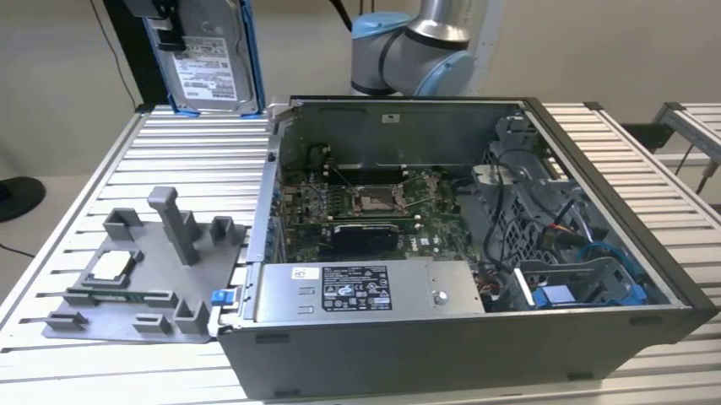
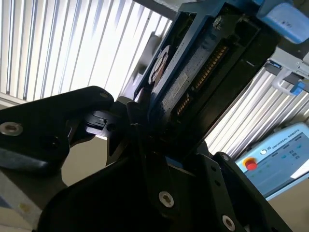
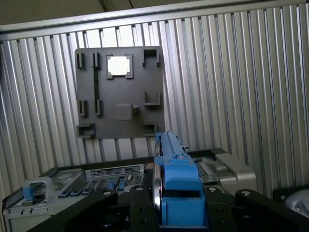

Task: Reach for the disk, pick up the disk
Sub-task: 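Pick up the disk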

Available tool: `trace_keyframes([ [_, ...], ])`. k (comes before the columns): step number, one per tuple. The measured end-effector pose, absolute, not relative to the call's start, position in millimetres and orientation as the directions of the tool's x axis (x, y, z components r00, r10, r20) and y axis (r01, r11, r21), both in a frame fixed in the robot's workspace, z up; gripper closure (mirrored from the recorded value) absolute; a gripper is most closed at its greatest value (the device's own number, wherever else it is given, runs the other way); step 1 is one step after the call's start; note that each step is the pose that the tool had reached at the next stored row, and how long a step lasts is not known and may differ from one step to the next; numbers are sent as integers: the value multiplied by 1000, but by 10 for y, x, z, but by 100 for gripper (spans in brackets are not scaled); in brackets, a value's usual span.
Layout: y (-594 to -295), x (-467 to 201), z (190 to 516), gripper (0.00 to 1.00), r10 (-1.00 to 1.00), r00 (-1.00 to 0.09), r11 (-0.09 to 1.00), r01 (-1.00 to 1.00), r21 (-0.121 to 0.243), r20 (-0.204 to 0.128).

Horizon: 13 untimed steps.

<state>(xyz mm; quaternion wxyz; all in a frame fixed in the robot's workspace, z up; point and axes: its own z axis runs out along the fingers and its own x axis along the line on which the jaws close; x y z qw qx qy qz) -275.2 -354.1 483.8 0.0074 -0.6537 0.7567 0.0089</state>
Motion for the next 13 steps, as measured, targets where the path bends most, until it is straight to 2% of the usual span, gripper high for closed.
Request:
trace_keyframes([
  [13,-3541,-2402,4838,100,-989,-145,145,-989,5,-23],
])
